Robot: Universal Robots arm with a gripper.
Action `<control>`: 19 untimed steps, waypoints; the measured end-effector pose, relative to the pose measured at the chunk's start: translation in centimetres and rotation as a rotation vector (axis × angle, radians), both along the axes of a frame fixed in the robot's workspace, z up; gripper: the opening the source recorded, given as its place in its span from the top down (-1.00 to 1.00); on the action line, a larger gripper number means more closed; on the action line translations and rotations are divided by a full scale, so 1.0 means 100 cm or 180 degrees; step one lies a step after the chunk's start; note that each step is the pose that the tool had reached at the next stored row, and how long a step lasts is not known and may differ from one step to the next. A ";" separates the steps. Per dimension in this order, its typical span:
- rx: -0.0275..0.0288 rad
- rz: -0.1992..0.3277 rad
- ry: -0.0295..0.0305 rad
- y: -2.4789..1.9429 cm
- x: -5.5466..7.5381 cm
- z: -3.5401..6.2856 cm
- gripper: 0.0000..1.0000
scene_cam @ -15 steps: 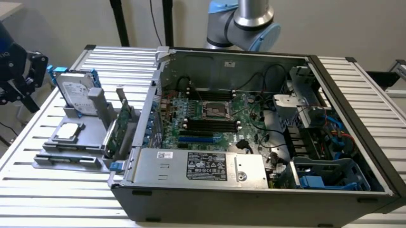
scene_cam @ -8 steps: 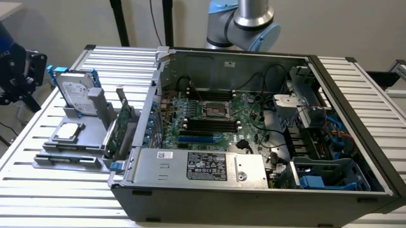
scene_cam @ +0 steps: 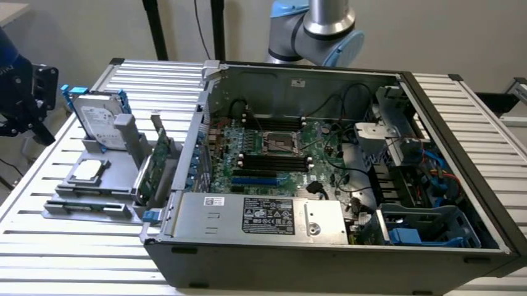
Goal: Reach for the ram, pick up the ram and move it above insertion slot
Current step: 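Pick up the ram and move it above insertion slot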
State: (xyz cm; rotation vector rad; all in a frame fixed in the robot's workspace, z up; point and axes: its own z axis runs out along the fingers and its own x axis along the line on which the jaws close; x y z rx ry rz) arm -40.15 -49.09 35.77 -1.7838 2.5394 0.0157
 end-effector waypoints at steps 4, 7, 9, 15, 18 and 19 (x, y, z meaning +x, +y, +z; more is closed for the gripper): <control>0.0000 0.0231 -0.0015 0.0000 0.000 -0.0002 0.79; 0.0000 0.0402 -0.0023 0.0000 0.000 -0.0006 0.79; 0.0000 0.0522 -0.0024 0.0000 0.000 -0.0012 0.79; 0.0002 0.0865 -0.0024 0.0000 0.000 -0.0039 0.79; 0.0002 0.1042 -0.0024 0.0000 0.000 -0.0054 0.79; 0.0003 0.1100 -0.0024 0.0000 0.000 -0.0058 0.79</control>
